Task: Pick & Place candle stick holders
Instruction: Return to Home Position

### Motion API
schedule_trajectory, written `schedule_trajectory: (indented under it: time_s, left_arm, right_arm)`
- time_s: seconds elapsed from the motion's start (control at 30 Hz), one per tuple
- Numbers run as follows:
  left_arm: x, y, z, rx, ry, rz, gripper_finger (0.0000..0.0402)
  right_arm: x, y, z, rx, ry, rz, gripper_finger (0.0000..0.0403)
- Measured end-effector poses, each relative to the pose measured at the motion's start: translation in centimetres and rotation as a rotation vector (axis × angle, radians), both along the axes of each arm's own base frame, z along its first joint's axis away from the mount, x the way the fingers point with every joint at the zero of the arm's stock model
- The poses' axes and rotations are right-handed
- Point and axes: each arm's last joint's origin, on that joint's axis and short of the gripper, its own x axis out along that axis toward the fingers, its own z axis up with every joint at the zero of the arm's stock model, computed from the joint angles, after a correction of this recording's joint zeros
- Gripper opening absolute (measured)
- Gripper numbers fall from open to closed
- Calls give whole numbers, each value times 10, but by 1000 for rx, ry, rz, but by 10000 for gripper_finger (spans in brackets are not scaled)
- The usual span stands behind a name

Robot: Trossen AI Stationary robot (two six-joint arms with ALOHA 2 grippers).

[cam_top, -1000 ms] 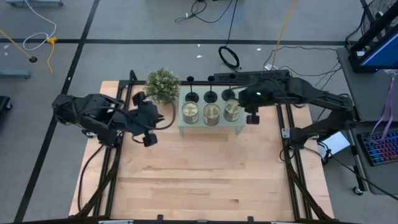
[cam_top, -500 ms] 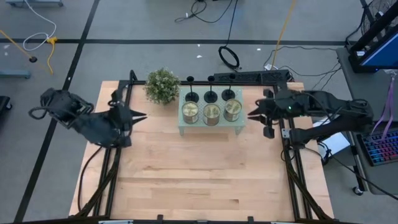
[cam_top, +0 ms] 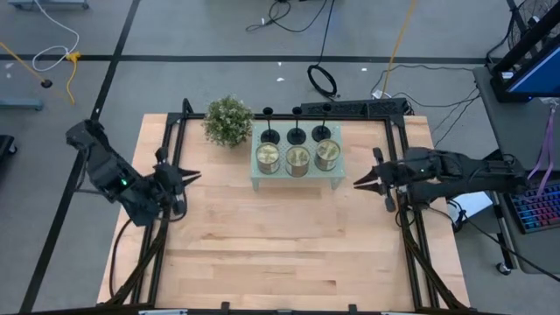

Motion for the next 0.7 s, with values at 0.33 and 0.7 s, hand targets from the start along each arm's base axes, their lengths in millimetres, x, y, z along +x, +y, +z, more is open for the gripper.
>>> schedule_trajectory:
  time_s: [0.33, 0.7]
  left_arm:
    - [-6, -21, -52, -34, -86, -318, 44]
    - [15, -26, -89, 257, -348, -915, 44]
  right_arm:
    - [-21, 0, -21, 41, -178, -13, 31]
    - [-19, 3, -24, 40, -218, 99, 31]
